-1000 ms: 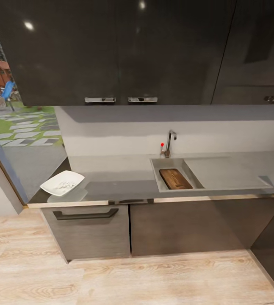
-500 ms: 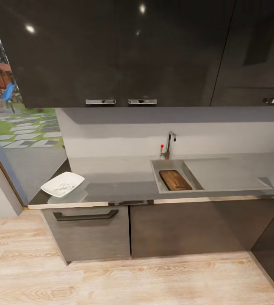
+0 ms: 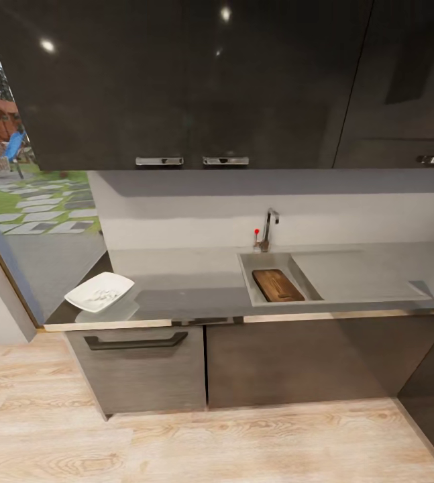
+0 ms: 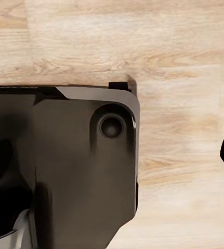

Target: In the kitchen, take the Vidalia onion out of the sink, dice it on the chopping board with the paring knife, put the diced onion into the bowl on the countertop, then place both the paring knife and the chopping board into the sink.

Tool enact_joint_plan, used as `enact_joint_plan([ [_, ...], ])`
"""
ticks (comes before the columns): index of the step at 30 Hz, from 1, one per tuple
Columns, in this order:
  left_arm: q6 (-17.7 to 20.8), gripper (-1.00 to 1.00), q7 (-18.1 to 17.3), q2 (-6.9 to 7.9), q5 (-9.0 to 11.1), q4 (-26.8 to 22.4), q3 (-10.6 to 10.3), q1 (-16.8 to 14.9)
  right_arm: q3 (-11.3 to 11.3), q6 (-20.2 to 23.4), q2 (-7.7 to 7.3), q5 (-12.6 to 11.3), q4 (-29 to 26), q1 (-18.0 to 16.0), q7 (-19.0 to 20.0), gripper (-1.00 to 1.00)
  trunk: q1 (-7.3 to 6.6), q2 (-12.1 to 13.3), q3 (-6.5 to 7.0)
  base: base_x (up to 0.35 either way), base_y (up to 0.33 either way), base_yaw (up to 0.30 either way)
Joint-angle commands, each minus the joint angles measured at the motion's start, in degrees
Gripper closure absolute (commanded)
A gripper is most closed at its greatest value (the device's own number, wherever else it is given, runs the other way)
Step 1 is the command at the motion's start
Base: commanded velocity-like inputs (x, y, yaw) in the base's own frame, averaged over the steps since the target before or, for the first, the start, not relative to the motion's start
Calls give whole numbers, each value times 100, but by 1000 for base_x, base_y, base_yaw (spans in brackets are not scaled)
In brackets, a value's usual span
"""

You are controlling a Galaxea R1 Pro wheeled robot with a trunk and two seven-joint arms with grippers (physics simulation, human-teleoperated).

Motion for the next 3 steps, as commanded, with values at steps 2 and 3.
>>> enact_joint_plan([
  [2, 23, -100, 11, -2, 36, -21, 15, 5, 50, -27, -5, -50, -27, -8, -41, -100, 4, -12, -11, 0, 0, 0],
  [3, 23, -100, 10, -2, 36, -21, 15, 5, 50, -27, -4, -50, -27, -8, -41, -100, 4, -12, -11, 0, 0, 0],
])
